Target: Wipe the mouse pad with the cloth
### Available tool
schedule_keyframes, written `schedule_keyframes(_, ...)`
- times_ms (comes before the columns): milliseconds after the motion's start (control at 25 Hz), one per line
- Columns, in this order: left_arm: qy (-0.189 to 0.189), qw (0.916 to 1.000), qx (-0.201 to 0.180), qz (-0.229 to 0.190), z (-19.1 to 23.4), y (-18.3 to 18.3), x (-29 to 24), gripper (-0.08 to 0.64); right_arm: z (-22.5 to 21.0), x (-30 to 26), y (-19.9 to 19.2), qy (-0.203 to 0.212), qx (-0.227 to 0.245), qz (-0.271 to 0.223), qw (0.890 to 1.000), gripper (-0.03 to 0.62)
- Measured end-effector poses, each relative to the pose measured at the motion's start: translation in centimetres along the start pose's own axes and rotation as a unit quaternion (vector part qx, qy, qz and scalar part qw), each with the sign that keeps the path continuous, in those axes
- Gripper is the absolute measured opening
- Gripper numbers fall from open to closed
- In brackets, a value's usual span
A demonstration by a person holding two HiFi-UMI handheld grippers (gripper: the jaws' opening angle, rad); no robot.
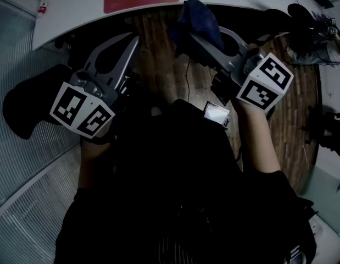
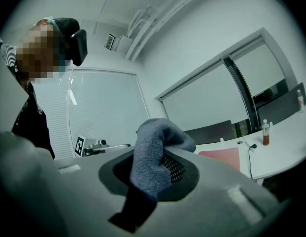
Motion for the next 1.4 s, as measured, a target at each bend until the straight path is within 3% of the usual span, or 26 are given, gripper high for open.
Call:
schedule_keyframes(120,0.009,1.0,0.004,0.0,1.4,0.3,-0.8,0.008,-1.2,-1.7,0.6,0.009,-0.005,0.001,1.0,0.072)
schedule_keyframes(320,0.017,0.9997,0.007,0.014,6.4,-0.2,-5.1,0.008,-7.7,-5.3,1.2,0.011,-0.023,-0.002,1.0,0.072)
schedule_keyframes(600,0.039,0.9987,-0.031,0.014,7.0,3.0,-6.0,0.008,-9.5,-7.6,3.5,0.047,-0.024,-0.007,0.999,0.072)
schedule_keyframes(840,0.066,0.9971,-0.039,0.006,7.5,5.7,-7.1,0.008,-9.9,-10.1,6.5,0.088,-0.019,-0.01,0.996,0.072)
schedule_keyframes(1160,0.077,0.9964,-0.036,0.006,7.4,5.4,-6.8,0.008,-10.5,-10.7,6.8,0.109,-0.02,-0.007,0.994,0.071)
schedule_keyframes(1400,0.08,0.996,-0.035,0.018,9.6,4.9,-11.0,0.008,-15.6,-10.9,7.7,0.101,-0.036,-0.011,0.994,0.072)
Point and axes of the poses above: the fingertips, and each gripper's own axes: x backward along the fingers, z to its left, y out of its top, the point moved 5 cm from there along x, backward along the fingers, and after that the axes turned 12 degrees about -z, right-handed, at the moved point
